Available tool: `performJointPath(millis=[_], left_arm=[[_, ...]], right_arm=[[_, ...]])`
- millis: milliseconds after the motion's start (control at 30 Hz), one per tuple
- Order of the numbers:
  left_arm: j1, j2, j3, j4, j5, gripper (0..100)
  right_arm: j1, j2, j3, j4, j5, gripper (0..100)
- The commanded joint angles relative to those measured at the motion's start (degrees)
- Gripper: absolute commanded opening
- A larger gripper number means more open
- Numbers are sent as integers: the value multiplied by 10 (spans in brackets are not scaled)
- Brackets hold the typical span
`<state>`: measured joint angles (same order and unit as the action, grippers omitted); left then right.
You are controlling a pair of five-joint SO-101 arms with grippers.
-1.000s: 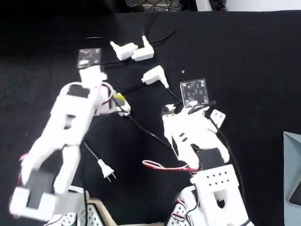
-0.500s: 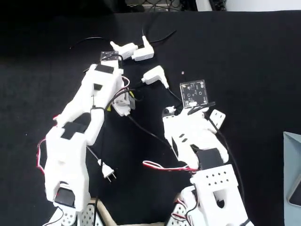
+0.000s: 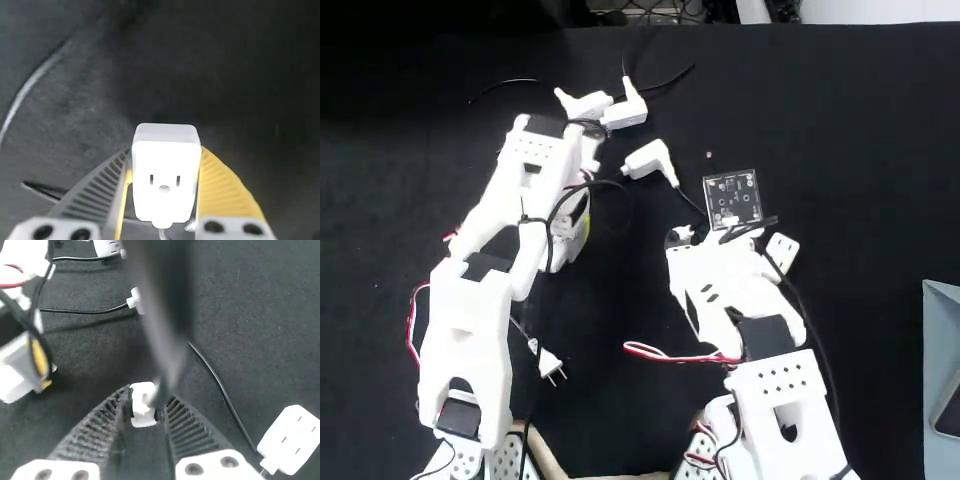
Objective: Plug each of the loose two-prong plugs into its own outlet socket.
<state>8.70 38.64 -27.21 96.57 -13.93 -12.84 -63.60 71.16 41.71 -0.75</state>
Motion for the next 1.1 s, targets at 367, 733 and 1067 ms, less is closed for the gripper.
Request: performJointPath(millis=[367,733,1067], left_arm=[[-27,-119,39,41,-316,55],[-31,-327,343,-123,-331,152],[-29,-429,420,-146,-326,153]], right_arm=[[2,-8,-3,-11,-2,11],[2,-8,-3,-11,-2,11],[2,-8,-3,-11,-2,11]])
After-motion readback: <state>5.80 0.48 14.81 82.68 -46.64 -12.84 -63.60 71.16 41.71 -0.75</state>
